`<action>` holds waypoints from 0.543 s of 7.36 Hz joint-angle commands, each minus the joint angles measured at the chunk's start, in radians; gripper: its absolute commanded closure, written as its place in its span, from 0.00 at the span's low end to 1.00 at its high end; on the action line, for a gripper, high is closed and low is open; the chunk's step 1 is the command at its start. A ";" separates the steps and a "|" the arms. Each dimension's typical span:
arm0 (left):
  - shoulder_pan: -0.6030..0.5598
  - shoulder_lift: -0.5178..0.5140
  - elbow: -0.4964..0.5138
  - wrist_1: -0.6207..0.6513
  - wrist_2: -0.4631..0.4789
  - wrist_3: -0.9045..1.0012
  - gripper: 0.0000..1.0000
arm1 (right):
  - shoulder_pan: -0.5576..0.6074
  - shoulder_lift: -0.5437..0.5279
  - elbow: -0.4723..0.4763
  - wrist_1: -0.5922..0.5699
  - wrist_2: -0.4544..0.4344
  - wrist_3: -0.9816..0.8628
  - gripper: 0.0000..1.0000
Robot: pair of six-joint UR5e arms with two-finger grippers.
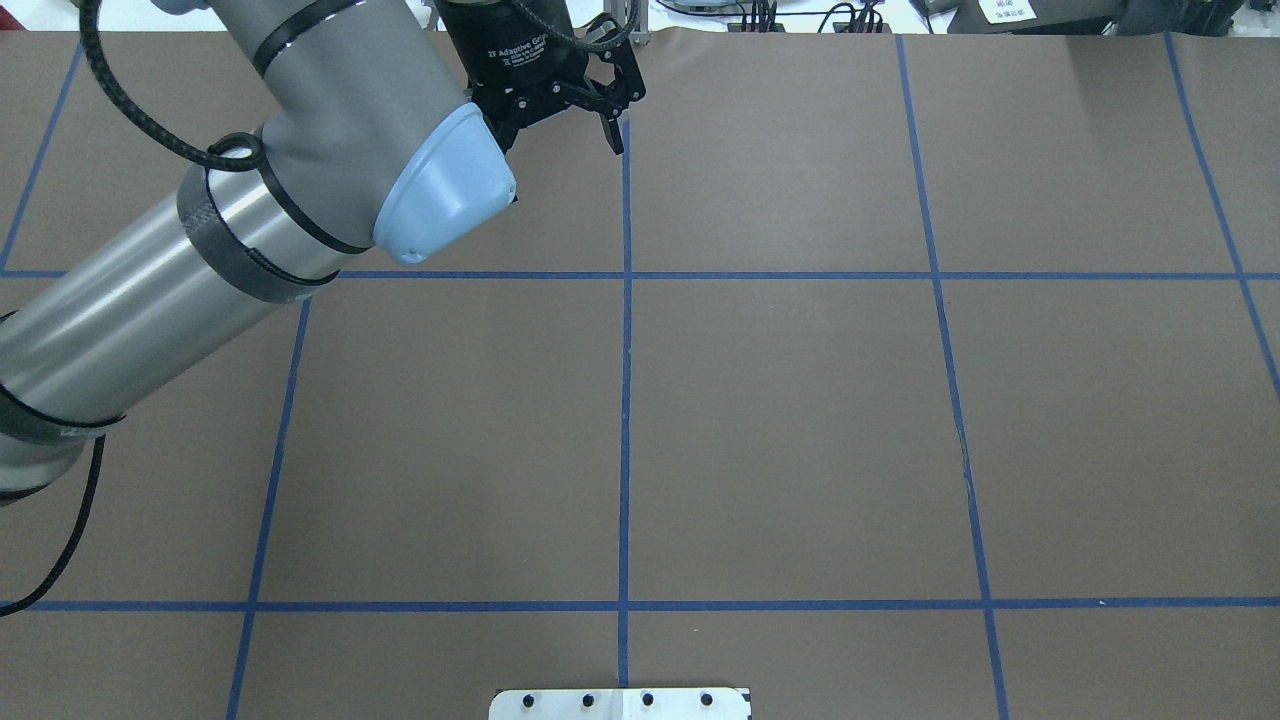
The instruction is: Left arm hands cup to right arm to dump lemon
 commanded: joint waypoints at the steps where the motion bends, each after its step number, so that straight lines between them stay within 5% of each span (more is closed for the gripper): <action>1: 0.002 0.001 0.000 0.000 0.000 0.000 0.00 | 0.001 0.004 0.019 0.002 0.004 -0.025 1.00; 4: 0.002 0.004 -0.001 0.000 0.000 0.000 0.00 | -0.043 -0.011 0.127 -0.030 0.012 -0.253 1.00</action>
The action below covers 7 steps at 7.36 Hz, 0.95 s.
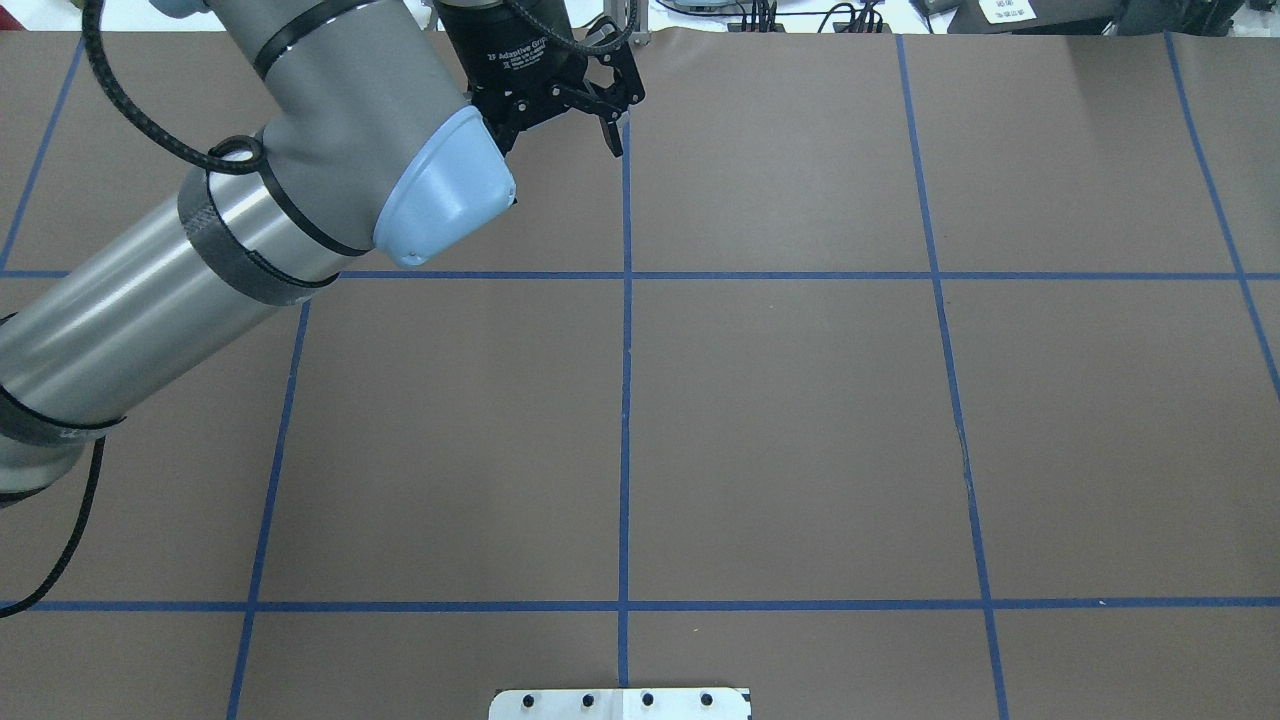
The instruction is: Left arm hands cup to right arm to dump lemon
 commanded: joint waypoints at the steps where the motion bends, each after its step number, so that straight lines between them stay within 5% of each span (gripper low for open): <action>1: 0.000 0.004 -0.001 0.000 0.000 0.000 0.00 | -0.047 0.001 0.091 -0.097 0.004 -0.203 1.00; 5: 0.000 0.019 0.004 -0.002 -0.003 0.015 0.00 | -0.195 0.016 0.257 -0.397 -0.015 -0.591 1.00; 7: -0.001 0.048 0.001 -0.002 -0.003 0.038 0.00 | -0.281 0.022 0.284 -0.433 -0.087 -0.778 1.00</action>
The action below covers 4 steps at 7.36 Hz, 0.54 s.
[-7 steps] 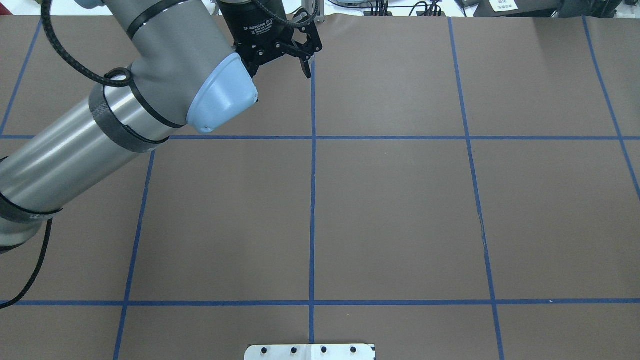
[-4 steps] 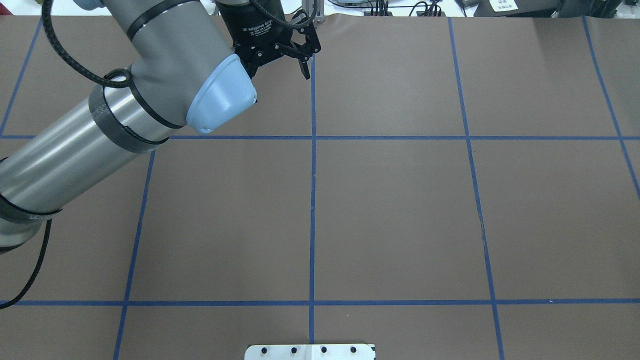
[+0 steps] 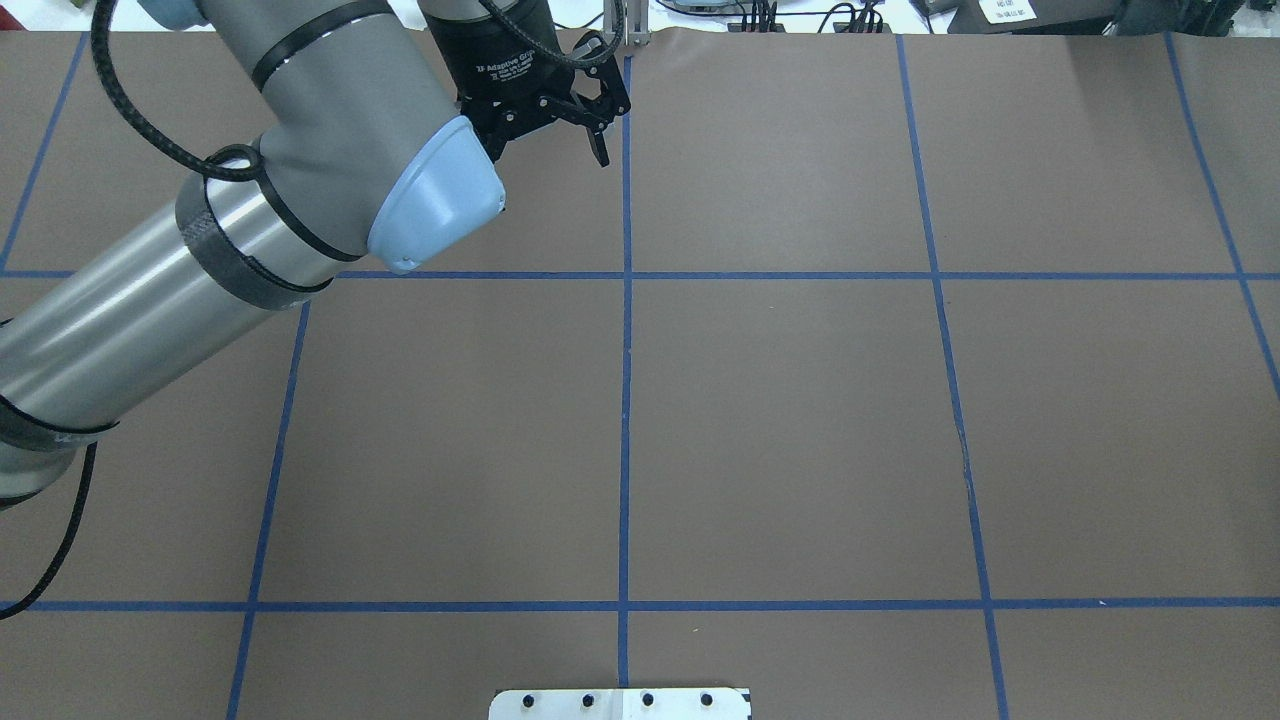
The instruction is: Left arm hands cup to right arm to dump lemon
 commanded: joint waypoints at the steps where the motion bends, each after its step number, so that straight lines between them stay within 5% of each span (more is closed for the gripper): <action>1: -0.001 0.032 -0.008 -0.001 0.000 0.029 0.00 | -0.087 0.021 0.022 -0.031 -0.070 -0.217 1.00; 4: -0.002 0.037 -0.008 -0.001 -0.007 0.029 0.00 | -0.092 0.025 0.023 0.025 -0.073 -0.253 1.00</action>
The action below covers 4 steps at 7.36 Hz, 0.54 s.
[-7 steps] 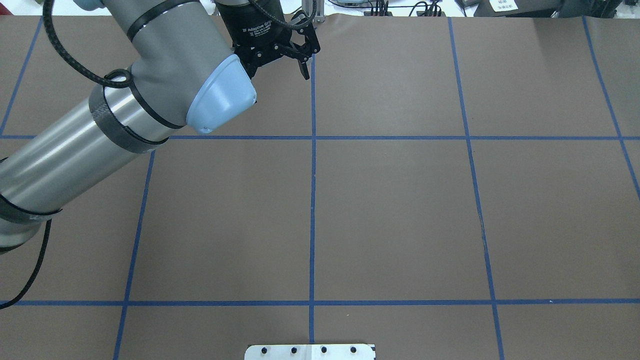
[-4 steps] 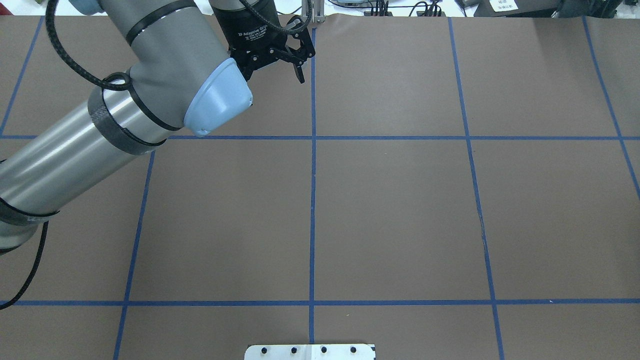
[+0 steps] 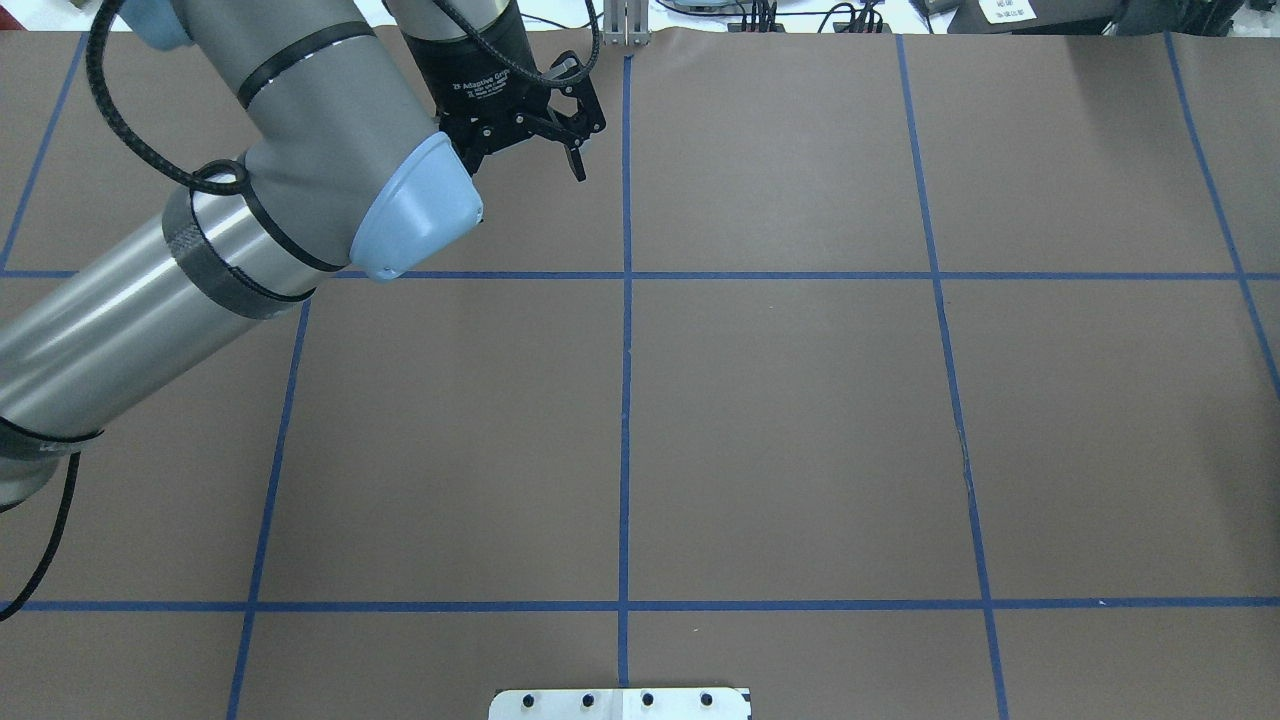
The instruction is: Left arm hands cup to right arm to dump lemon
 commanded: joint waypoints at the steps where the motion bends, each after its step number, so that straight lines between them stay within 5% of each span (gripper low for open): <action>1: -0.001 0.003 0.003 0.000 -0.001 0.001 0.00 | -0.003 0.001 0.003 0.075 -0.003 -0.058 1.00; 4: 0.001 0.002 0.004 0.003 -0.008 -0.001 0.00 | -0.012 -0.007 -0.003 0.062 0.005 -0.428 1.00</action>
